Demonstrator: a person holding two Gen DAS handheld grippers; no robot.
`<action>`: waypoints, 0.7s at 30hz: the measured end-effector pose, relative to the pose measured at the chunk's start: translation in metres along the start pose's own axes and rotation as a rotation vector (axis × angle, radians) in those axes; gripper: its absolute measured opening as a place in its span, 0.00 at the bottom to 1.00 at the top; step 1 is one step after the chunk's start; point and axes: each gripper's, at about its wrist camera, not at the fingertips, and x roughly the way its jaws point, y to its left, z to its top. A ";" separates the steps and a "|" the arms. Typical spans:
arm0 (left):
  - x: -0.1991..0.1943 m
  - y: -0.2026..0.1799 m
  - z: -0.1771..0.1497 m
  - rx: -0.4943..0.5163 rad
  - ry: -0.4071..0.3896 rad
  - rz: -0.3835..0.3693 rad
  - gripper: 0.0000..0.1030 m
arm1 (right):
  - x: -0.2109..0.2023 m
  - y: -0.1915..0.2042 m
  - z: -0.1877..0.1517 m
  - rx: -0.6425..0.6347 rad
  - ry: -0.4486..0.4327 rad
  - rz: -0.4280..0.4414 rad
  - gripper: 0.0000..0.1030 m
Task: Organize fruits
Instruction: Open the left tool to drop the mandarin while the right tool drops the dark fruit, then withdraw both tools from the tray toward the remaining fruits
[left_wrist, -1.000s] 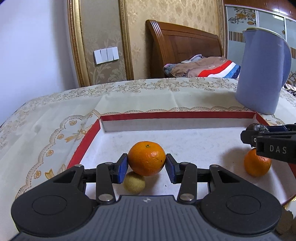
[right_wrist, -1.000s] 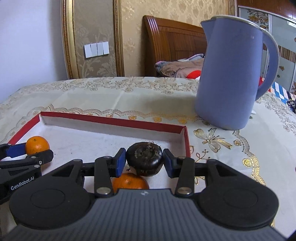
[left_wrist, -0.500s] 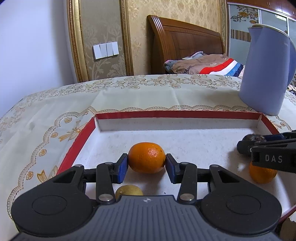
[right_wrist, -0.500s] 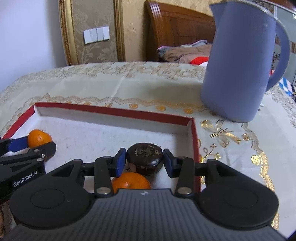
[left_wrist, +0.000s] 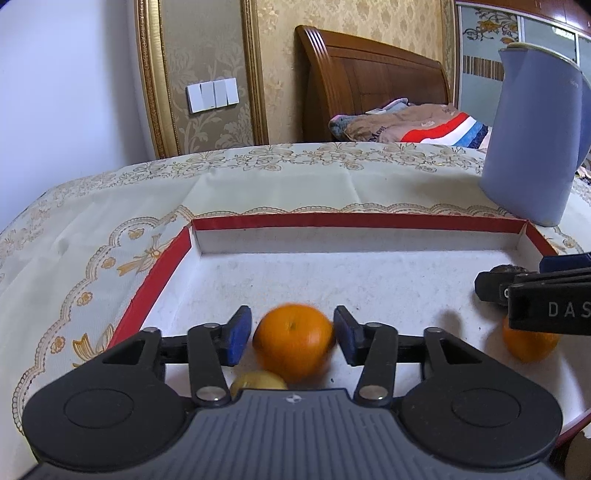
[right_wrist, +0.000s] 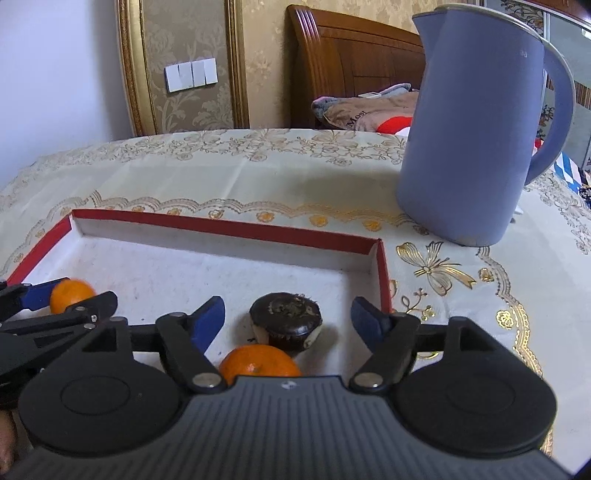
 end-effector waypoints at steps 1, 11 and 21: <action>-0.001 0.000 0.000 -0.001 -0.003 0.000 0.55 | -0.001 -0.001 0.000 0.008 0.000 0.003 0.78; -0.026 0.004 -0.004 -0.001 -0.112 0.024 0.65 | -0.038 -0.023 -0.008 0.109 -0.156 0.062 0.95; -0.086 0.029 -0.032 -0.084 -0.218 0.015 0.65 | -0.116 -0.018 -0.067 0.085 -0.417 0.028 1.00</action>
